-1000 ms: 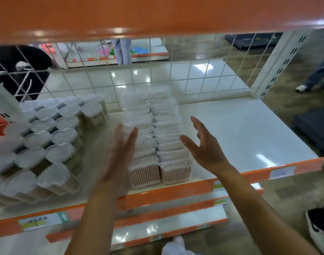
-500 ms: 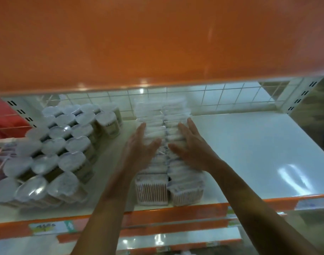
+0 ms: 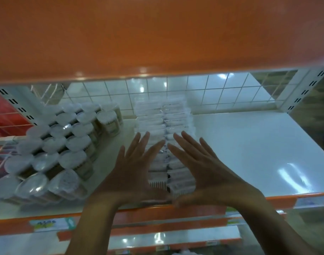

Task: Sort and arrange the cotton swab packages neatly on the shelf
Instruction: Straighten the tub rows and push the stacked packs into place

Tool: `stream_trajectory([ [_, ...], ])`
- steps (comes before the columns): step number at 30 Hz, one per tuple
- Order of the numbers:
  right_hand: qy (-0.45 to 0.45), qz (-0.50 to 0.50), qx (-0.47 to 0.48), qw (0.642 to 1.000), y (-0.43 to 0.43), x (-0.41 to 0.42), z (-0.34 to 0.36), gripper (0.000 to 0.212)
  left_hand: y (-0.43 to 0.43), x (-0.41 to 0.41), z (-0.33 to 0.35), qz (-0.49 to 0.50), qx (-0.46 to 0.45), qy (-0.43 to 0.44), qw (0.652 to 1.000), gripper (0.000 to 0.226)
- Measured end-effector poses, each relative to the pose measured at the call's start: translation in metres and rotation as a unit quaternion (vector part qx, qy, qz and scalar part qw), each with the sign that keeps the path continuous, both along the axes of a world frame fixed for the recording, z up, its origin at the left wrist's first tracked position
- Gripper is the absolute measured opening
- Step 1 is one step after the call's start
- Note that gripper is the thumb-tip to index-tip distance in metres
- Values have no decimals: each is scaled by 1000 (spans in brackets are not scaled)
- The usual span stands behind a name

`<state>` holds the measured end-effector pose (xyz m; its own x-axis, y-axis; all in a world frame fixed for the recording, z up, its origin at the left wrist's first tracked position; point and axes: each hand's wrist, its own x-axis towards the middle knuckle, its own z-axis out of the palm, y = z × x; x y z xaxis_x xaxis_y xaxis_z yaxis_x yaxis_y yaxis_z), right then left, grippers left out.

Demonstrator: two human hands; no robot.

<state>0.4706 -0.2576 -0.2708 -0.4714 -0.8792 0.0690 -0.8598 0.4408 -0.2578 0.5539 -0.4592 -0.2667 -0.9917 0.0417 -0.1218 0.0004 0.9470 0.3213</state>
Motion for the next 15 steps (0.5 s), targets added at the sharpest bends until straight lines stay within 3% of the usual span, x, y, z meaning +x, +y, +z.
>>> stream_trajectory([
  [5,4,-63,74,995,-8,9,-14,112,10,5,-14,22,-96,-6,995,119],
  [8,-6,-85,76,993,-9,11,-19,101,15,5,-16,37,-88,-8,995,112],
  [15,27,-67,9,997,-10,1,-33,99,16,1,-19,33,-52,6,998,111],
])
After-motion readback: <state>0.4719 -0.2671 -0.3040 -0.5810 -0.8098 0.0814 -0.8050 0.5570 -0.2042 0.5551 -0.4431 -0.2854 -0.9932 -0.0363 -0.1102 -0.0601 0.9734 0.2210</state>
